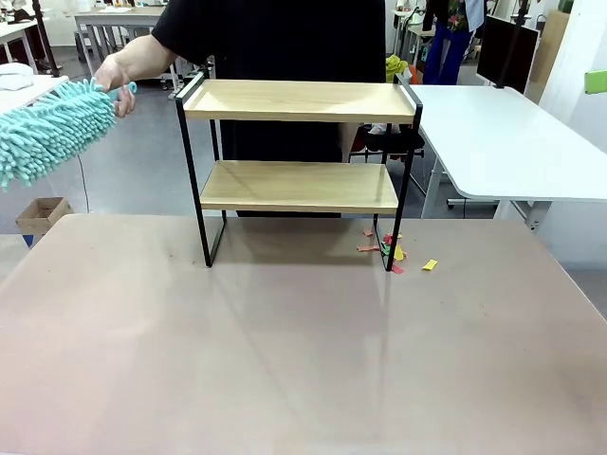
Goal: Clean the shelf.
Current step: Hand the Duster back to the human.
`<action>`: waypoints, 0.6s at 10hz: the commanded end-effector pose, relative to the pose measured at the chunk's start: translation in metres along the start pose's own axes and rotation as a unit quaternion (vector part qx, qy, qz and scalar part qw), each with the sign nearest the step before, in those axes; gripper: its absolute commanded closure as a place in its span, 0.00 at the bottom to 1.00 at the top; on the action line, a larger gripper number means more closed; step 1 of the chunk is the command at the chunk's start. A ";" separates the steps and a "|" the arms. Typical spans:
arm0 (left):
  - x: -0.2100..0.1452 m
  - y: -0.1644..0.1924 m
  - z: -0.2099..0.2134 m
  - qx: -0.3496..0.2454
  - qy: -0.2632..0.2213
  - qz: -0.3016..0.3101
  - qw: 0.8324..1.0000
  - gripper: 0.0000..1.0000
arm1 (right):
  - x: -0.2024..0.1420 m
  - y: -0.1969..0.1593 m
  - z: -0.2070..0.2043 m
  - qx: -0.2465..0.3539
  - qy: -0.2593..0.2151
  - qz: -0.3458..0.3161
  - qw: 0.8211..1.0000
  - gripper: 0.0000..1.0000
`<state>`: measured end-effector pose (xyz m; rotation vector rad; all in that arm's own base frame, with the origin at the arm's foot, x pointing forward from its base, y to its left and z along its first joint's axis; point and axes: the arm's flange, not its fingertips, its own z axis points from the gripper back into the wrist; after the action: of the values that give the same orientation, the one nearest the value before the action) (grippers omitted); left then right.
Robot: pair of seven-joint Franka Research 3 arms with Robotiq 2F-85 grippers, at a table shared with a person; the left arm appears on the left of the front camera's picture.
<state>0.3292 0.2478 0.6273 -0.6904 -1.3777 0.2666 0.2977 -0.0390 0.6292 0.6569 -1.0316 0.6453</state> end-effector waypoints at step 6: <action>-0.004 -0.002 0.002 0.003 -0.003 -0.003 1.000 0.00 | 0.001 0.000 0.001 0.002 0.002 0.007 1.000 0.00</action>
<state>0.3281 0.2467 0.6275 -0.6893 -1.3791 0.2663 0.2977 -0.0390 0.6292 0.6569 -1.0315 0.6453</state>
